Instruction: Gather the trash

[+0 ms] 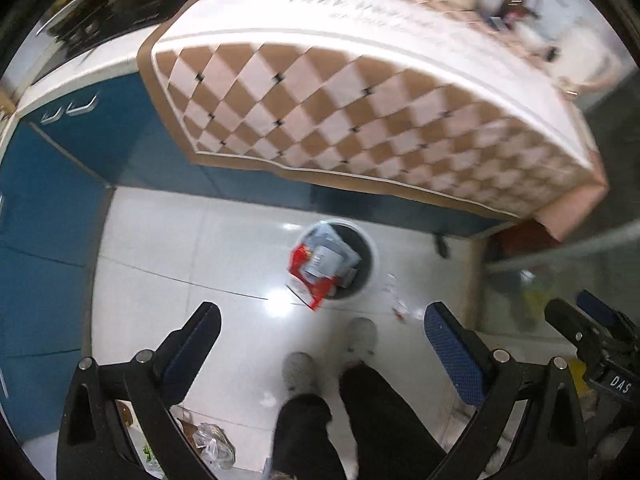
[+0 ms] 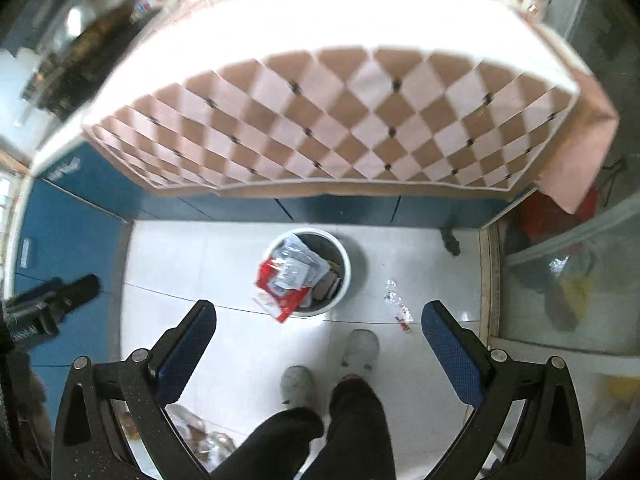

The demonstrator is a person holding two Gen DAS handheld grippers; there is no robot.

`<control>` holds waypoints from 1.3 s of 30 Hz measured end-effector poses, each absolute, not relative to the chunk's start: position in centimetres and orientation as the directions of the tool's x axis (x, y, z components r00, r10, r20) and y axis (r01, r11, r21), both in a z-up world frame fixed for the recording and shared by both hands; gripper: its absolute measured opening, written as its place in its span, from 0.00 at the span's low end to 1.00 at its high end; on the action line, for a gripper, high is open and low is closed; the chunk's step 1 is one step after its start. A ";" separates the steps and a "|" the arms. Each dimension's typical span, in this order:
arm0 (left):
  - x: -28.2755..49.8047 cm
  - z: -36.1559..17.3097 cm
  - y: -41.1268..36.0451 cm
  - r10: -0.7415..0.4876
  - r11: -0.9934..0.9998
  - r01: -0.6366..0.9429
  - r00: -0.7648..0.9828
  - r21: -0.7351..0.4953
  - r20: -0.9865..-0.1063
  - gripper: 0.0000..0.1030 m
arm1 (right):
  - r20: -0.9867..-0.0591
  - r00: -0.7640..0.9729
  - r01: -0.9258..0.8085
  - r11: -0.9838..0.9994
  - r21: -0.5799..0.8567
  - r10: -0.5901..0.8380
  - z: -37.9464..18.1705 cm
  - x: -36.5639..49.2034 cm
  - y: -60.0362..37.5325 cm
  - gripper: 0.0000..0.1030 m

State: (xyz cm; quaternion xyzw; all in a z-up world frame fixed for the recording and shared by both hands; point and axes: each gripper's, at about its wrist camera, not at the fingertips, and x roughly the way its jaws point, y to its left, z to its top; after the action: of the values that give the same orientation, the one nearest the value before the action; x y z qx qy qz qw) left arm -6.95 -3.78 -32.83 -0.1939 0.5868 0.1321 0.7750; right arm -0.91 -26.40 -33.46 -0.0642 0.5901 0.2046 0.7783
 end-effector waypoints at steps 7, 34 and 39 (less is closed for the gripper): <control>-11.0 -25.3 -6.4 -0.126 0.911 -0.329 0.352 -0.249 -0.928 1.00 | -0.914 0.222 -0.394 0.889 0.235 0.340 -23.5 -6.8 -27.5 1.00; -15.5 -19.8 -9.6 -0.079 0.875 -0.391 0.466 -0.285 -0.881 1.00 | -0.873 0.189 -0.474 0.820 0.320 0.450 -17.1 -11.4 -31.3 1.00; -15.6 -19.6 -9.6 -0.074 0.876 -0.393 0.462 -0.279 -0.883 1.00 | -0.871 0.178 -0.477 0.814 0.330 0.457 -17.1 -11.2 -31.3 1.00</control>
State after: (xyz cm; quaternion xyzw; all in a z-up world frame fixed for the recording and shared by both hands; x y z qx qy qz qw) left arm -15.59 -9.55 -19.64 -0.2293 0.5093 0.0966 0.8238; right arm -11.24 -31.26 -17.12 -0.0087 0.5644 0.3045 0.7673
